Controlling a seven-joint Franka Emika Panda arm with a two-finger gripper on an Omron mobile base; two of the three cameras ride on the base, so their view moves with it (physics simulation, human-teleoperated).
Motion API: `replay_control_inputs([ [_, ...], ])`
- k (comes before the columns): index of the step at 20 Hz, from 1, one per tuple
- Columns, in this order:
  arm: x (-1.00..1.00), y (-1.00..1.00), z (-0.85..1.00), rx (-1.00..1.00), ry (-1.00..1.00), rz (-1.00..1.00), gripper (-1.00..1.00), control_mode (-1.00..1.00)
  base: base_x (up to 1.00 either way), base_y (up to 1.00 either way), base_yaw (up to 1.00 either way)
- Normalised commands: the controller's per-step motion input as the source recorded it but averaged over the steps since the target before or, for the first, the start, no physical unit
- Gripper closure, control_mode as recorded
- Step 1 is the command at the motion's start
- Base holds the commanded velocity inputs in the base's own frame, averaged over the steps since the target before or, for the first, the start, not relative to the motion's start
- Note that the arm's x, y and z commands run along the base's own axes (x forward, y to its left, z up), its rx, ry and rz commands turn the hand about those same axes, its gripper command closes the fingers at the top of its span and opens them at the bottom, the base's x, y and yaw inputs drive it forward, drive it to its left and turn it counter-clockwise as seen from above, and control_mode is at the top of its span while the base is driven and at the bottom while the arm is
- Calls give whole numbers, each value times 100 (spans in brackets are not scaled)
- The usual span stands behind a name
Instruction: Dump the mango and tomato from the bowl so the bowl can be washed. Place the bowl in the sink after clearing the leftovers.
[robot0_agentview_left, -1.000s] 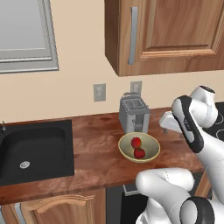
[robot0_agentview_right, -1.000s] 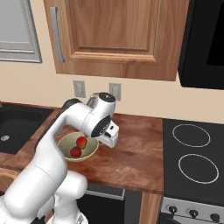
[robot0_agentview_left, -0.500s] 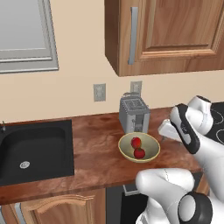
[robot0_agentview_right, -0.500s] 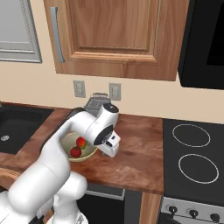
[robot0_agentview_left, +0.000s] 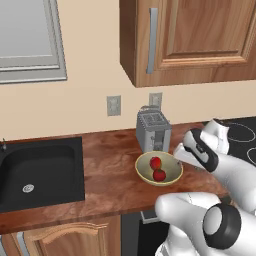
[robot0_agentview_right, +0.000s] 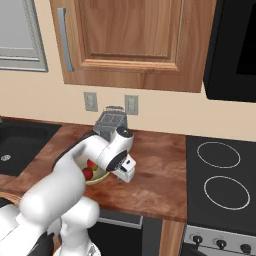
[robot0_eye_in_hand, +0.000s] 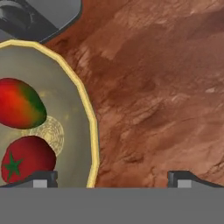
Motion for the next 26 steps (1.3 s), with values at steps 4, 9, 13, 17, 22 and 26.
replay_control_inputs([
  [4, 40, 7, -34, 0, 0, 0, -100, -100, 0, 0, 0],
  [9, 21, 1, -26, 0, 0, 0, -100, -100, 0, 0, 0],
  [13, 17, 12, -27, 0, 1, 0, -100, -100, 0, 0, 0],
  [17, 16, 14, -23, 0, 0, 0, -100, -100, 0, 0, 0],
  [22, 19, 23, -25, 0, 1, 0, -100, -100, 0, 0, 0],
  [26, 9, 10, -30, 0, 1, 0, 100, -100, 0, 0, 0],
])
